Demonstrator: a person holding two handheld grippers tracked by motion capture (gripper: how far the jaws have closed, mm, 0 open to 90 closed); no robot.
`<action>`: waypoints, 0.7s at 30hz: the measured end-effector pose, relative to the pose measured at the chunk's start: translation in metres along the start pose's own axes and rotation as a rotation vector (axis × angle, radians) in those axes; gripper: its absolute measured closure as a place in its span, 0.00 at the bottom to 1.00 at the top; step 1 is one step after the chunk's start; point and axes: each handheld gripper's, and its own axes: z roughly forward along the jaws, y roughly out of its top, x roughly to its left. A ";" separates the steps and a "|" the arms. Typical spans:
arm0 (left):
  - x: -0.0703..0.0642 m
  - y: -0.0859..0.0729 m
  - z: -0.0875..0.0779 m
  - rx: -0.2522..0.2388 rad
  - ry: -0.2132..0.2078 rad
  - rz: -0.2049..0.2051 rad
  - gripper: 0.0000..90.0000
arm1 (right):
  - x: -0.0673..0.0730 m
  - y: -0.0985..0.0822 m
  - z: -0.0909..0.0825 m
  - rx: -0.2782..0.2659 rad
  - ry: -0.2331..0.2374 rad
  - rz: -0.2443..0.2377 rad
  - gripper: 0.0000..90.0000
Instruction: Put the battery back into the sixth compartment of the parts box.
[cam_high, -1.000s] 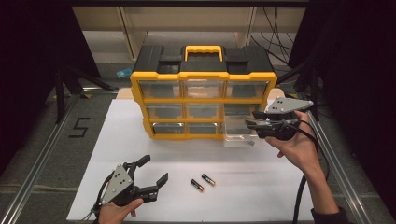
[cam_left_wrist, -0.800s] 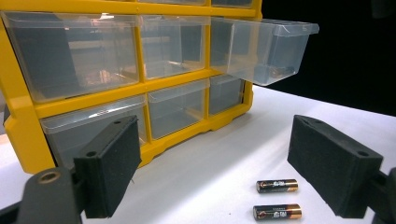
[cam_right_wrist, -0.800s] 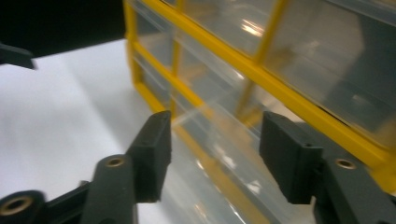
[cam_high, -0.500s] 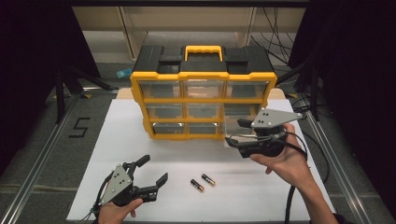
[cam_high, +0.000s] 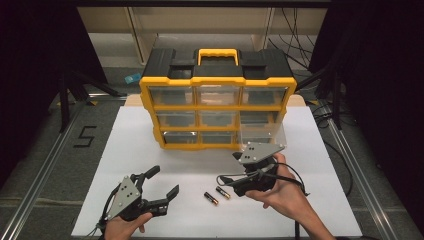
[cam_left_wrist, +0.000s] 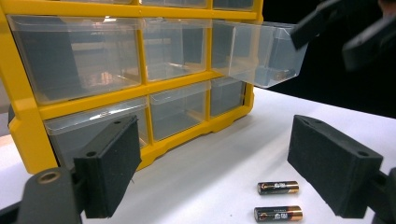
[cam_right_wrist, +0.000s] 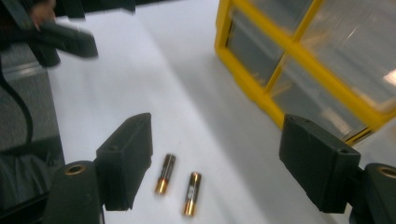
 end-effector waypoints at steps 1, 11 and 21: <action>0.000 0.000 0.000 0.000 0.000 0.001 0.19 | 0.001 -0.002 0.004 0.021 0.005 -0.008 0.31; 0.000 0.000 0.000 0.000 0.000 0.002 0.18 | 0.005 -0.026 0.044 0.181 0.014 -0.006 0.34; 0.000 0.000 0.000 0.001 -0.001 0.002 0.18 | 0.002 -0.046 0.077 0.313 0.045 -0.026 0.40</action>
